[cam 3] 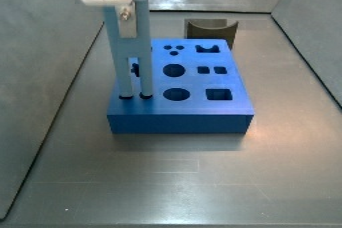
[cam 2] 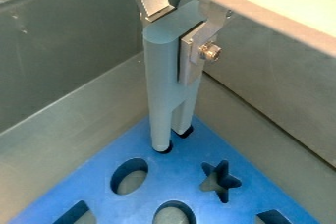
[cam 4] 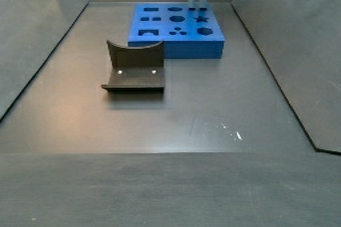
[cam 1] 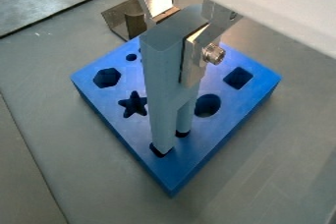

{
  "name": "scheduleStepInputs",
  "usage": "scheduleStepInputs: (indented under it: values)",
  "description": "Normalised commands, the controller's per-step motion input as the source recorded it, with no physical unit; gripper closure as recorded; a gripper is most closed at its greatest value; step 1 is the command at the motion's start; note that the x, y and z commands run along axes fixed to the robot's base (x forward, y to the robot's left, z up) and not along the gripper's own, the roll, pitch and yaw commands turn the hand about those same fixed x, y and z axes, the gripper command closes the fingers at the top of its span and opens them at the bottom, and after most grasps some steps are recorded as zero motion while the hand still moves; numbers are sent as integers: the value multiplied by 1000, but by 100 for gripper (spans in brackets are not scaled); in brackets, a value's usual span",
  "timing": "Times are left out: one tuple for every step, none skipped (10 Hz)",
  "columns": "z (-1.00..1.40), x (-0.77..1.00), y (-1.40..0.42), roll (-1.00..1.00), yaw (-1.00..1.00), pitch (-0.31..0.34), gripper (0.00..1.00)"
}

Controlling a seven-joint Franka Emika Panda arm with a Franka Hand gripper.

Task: Insert the square-circle object.

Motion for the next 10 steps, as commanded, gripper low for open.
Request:
scheduleStepInputs:
  values:
    - [-346,0,0,0,-297,50,100]
    - [-303,-89,37,0,-126,0,100]
    - [-429,0,0,-83,-126,11,100]
    - [-543,140,0,-116,-214,30,100]
    - [-540,169,0,-103,-206,26,100]
    - [-449,134,0,-71,-131,24,100]
    - [-343,54,20,-56,-60,9,100]
    - [-246,40,14,-33,-14,6,100]
    - [-137,17,0,-14,0,0,100]
    - [-163,0,0,-31,0,0,100]
